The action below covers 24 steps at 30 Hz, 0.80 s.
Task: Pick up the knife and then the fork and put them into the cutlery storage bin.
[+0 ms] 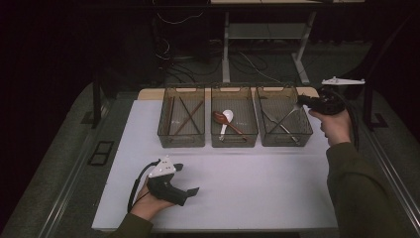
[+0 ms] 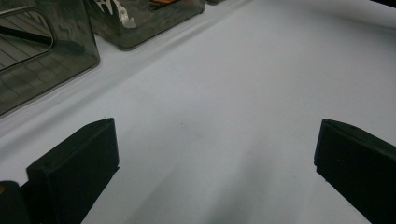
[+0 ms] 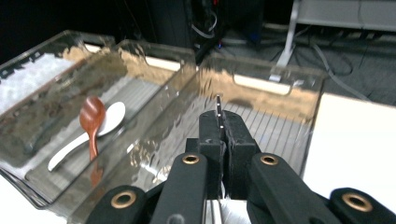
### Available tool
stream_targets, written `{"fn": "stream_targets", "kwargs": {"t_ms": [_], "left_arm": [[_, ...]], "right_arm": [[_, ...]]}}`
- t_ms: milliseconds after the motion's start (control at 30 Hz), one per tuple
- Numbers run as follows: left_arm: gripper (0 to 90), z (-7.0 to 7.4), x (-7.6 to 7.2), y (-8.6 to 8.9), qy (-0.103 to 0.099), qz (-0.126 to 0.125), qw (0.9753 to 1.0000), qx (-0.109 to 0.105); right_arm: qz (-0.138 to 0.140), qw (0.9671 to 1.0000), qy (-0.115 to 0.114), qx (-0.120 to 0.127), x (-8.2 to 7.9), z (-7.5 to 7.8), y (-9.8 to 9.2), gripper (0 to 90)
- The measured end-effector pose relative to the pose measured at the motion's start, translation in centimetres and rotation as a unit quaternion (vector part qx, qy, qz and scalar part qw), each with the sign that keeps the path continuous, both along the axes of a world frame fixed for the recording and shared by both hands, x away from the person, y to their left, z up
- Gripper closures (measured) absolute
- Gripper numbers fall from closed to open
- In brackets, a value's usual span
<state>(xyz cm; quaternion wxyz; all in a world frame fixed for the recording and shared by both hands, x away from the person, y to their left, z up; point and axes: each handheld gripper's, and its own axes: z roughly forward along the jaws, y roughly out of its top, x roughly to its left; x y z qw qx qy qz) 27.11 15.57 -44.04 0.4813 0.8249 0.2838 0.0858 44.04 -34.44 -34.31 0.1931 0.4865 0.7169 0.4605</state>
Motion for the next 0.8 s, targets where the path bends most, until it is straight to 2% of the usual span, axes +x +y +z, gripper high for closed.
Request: {"fn": "stream_targets", "kwargs": {"t_ms": [167, 233, 300, 400, 467, 533, 600, 700, 800], "left_arm": [[0.0, 0.0, 0.0, -0.2, 0.002, -0.004, 1.0, -0.003], [0.0, 0.1, 0.0, -0.4, 0.002, -0.006, 1.0, -0.005], [0.0, 0.0, 0.0, -0.5, 0.003, -0.008, 1.0, -0.003], [0.0, 0.0, 0.0, -0.8, 0.005, -0.011, 0.9999, -0.001], [0.0, 0.0, 0.0, -0.9, 0.003, -0.013, 0.9999, 0.0], [0.0, 0.0, 0.0, -0.8, 0.003, -0.014, 0.9999, 0.001], [0.0, 0.0, 0.0, -0.8, 0.003, -0.013, 0.9999, -0.001], [0.0, 0.0, 0.1, -0.7, 0.003, -0.012, 0.9999, -0.002], [0.0, 0.0, 0.1, -0.7, 0.003, -0.013, 0.9999, -0.001]], "right_arm": [[0.002, 0.9995, 0.028, 0.011, 0.6, -1.9, 0.0, 86.8], [-0.001, 0.9991, 0.032, 0.027, 0.7, -2.4, -0.2, 86.7], [-0.002, 0.999, 0.033, 0.029, 0.9, -2.7, -0.4, 86.0], [-0.011, 0.9993, 0.034, -0.008, 1.3, -3.2, -0.3, 80.1], [-0.02, 0.999, 0.026, -0.031, 1.5, -3.3, -0.2, 68.1], [-0.038, 0.9981, 0.021, -0.044, 1.6, -3.3, -0.2, 57.4], [-0.059, 0.9958, 0.02, -0.067, 1.7, -3.4, -0.5, 49.6], [-0.066, 0.9951, 0.026, -0.069, 1.7, -3.6, -1.0, 43.3], [-0.06, 0.9956, 0.026, -0.066, 1.5, -3.6, -1.2, 40.6]]}}
